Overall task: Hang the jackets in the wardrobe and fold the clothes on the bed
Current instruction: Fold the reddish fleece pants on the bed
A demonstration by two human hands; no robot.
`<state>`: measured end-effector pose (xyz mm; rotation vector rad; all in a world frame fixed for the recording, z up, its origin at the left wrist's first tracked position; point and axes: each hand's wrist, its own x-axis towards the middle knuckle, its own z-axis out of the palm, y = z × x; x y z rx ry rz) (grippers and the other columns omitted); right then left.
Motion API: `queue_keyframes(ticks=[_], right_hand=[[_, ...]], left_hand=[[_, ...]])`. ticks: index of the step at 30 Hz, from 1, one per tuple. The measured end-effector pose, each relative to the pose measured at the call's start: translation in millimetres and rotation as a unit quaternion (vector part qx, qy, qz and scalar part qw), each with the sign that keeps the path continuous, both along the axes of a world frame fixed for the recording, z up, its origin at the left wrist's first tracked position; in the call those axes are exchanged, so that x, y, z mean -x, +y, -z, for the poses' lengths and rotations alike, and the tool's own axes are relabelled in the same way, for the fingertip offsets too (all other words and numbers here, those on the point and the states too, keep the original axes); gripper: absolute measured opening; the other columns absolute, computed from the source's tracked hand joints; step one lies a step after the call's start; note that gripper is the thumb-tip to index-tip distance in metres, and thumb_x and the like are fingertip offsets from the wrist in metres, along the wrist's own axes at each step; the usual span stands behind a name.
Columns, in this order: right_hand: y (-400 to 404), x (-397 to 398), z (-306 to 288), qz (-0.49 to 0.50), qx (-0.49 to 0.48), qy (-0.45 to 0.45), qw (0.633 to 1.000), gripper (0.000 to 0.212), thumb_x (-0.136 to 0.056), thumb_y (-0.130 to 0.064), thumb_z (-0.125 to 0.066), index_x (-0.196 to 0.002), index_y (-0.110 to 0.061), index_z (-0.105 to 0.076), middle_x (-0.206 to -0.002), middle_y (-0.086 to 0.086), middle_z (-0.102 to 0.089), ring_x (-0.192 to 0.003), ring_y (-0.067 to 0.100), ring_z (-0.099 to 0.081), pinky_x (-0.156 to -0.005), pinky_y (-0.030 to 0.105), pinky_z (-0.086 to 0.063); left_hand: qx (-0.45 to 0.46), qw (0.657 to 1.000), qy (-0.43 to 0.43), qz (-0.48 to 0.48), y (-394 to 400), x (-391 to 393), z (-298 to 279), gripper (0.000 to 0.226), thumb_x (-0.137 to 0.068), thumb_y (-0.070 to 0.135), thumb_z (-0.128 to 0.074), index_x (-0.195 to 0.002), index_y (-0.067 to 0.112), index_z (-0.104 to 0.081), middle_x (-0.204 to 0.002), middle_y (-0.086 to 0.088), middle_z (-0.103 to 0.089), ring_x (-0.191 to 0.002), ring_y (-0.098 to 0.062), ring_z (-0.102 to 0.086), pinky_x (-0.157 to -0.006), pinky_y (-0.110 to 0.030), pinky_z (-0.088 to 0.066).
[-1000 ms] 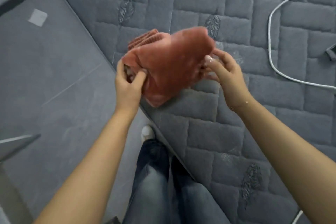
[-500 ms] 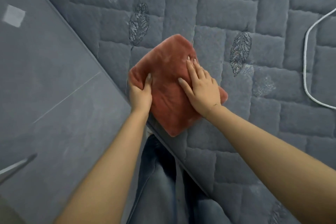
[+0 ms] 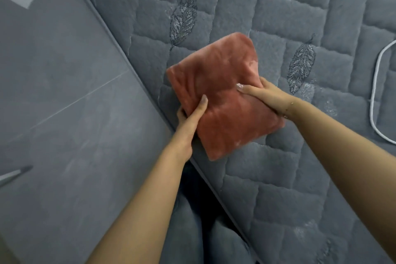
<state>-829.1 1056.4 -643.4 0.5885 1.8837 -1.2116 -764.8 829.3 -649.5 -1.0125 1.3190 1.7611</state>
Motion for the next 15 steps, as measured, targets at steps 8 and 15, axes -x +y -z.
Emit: queue_keyframes(ticks=[8,15], right_hand=[[-27,-21,-62,-0.031,0.142,-0.123,0.982,0.079,-0.062,-0.069,-0.076,-0.124,-0.023,-0.061,-0.115,0.006,-0.071,-0.106,0.023,-0.068,-0.092,0.040,-0.049],[-148,-49,-224,-0.133,0.150,-0.039,0.979,0.073,-0.059,-0.068,-0.079,-0.116,-0.025,-0.066,-0.104,0.002,-0.075,-0.095,0.021,-0.072,-0.081,0.035,-0.058]], left_hand=[[-0.137,0.990,0.023,-0.036,-31,-37,-47,0.066,-0.065,0.059,-0.083,-0.120,0.026,-0.068,-0.114,-0.002,-0.073,-0.103,-0.019,-0.070,-0.072,-0.028,-0.059],[-0.082,0.969,0.102,-0.209,-125,-107,-203,0.042,-0.076,0.042,-0.079,-0.110,0.018,-0.075,-0.109,-0.010,-0.073,-0.099,-0.024,-0.071,-0.069,-0.029,-0.059]])
